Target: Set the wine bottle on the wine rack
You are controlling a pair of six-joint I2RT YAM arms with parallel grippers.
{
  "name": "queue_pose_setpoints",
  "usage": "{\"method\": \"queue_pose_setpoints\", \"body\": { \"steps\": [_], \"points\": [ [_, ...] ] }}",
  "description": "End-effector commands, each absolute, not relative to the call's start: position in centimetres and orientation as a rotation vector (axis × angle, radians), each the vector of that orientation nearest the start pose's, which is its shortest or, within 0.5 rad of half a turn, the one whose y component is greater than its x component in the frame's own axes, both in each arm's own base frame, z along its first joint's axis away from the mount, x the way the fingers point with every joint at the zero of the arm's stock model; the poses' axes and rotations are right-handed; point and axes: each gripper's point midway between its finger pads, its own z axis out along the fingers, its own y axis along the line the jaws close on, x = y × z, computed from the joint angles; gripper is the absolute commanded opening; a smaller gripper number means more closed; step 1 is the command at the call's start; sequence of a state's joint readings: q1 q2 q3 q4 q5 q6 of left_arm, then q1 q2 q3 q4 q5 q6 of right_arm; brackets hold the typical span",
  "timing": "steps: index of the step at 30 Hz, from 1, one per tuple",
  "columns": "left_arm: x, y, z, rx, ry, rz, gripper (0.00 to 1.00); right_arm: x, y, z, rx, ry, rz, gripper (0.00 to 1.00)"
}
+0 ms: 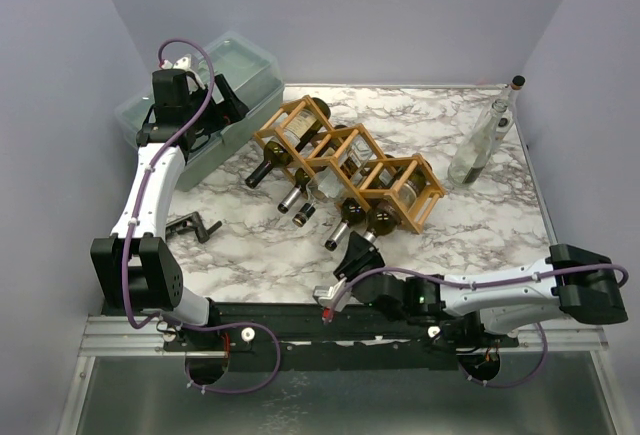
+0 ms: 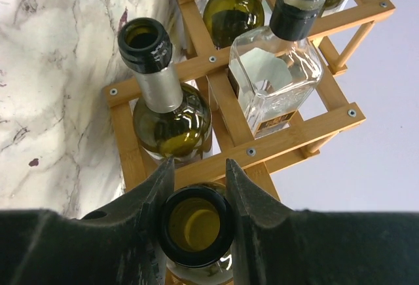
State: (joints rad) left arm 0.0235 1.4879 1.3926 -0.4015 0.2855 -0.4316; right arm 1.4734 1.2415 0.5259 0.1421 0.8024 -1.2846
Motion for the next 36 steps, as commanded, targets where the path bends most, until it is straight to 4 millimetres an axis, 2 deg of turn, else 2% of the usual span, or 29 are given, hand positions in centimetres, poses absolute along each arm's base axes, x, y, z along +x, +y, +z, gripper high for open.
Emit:
{"method": "queue_pose_setpoints", "body": {
  "steps": [1,4,12,15,20,24,29,35,36],
  "points": [
    [43.6,-6.5,26.6,-0.278,2.074,-0.578,0.99,18.8,27.5,14.8,-1.822,0.851,-0.656,0.01],
    [43.7,-6.7,26.6,-0.275,2.075,-0.589,0.98,19.5,27.4,15.1,-1.804,0.872,-0.638,0.01],
    [43.6,-7.0,26.8,-0.273,2.072,-0.608,0.99,21.4,26.7,14.3,-1.786,0.922,-0.654,0.01],
    [43.6,-7.0,26.8,-0.270,2.072,-0.601,0.98,21.4,27.1,14.1,-1.779,0.934,-0.636,0.01],
    [43.7,-7.0,26.7,-0.268,2.073,-0.601,0.98,21.1,27.3,13.0,-1.817,0.944,-0.597,0.16],
    [43.6,-7.1,26.7,-0.267,2.075,-0.606,0.99,20.7,27.7,12.2,-1.849,0.935,-0.558,0.35],
    [43.6,-7.1,26.9,-0.265,2.070,-0.604,0.98,20.5,28.3,11.7,-1.858,0.939,-0.528,0.49],
    [43.7,-6.9,26.6,-0.265,2.076,-0.597,0.99,19.8,28.8,12.5,-1.841,0.943,-0.449,0.67],
    [43.7,-6.8,26.5,-0.267,2.077,-0.590,0.99,19.7,28.9,12.7,-1.839,0.947,-0.438,0.72]
  ]
}}
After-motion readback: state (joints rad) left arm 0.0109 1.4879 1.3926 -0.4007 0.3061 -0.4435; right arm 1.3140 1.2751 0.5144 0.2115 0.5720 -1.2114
